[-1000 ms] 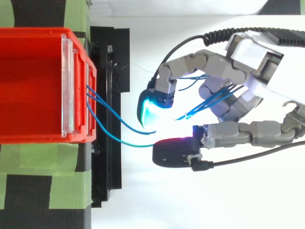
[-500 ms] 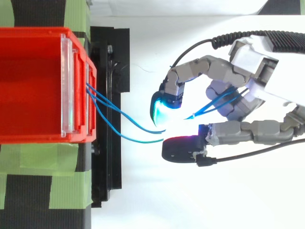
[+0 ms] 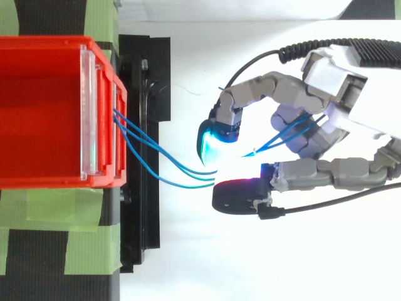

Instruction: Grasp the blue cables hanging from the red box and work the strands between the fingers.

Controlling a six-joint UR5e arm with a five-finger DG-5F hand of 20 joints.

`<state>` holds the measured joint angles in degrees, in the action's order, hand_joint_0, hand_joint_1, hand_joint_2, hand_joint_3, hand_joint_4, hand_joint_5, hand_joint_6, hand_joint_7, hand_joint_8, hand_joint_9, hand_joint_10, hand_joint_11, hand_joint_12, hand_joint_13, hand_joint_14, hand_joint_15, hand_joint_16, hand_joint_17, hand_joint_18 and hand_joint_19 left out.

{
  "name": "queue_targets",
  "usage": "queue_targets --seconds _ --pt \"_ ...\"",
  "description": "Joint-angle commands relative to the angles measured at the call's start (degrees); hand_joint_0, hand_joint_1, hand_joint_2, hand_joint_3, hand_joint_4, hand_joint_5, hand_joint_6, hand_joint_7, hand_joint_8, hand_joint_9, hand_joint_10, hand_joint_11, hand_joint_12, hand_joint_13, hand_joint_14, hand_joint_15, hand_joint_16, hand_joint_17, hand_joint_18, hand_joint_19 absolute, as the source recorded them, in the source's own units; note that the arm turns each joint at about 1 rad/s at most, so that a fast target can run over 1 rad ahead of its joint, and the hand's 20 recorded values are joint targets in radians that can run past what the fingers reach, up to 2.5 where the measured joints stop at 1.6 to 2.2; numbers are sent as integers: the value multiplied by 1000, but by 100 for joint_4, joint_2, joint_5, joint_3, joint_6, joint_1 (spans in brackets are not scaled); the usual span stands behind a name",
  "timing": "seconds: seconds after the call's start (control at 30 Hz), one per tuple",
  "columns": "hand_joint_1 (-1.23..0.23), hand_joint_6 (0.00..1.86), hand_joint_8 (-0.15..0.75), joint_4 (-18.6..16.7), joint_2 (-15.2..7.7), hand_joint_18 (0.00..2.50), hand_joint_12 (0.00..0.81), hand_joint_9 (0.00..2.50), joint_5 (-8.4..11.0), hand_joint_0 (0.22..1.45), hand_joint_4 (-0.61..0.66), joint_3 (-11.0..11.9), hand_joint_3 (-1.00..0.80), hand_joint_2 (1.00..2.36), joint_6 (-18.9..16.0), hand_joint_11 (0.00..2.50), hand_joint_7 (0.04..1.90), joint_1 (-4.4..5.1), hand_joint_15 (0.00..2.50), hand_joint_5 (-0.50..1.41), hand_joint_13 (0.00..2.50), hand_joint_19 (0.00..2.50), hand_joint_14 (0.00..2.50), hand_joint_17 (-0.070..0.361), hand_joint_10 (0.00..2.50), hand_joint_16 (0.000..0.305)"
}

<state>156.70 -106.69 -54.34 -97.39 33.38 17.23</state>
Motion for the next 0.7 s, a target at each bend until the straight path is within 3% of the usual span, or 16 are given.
queue_targets --seconds 0.0,0.67 --pt "-778 1388 532 -8 -1 2500 684 1780 12 1253 -24 1 225 1003 2 2500 1115 0 1706 218 1959 603 2500 182 2500 243" --pt "-776 1386 532 1 -1 2500 684 1780 12 1245 -31 1 208 1003 11 2500 1134 0 1706 207 1959 603 2500 182 2500 243"
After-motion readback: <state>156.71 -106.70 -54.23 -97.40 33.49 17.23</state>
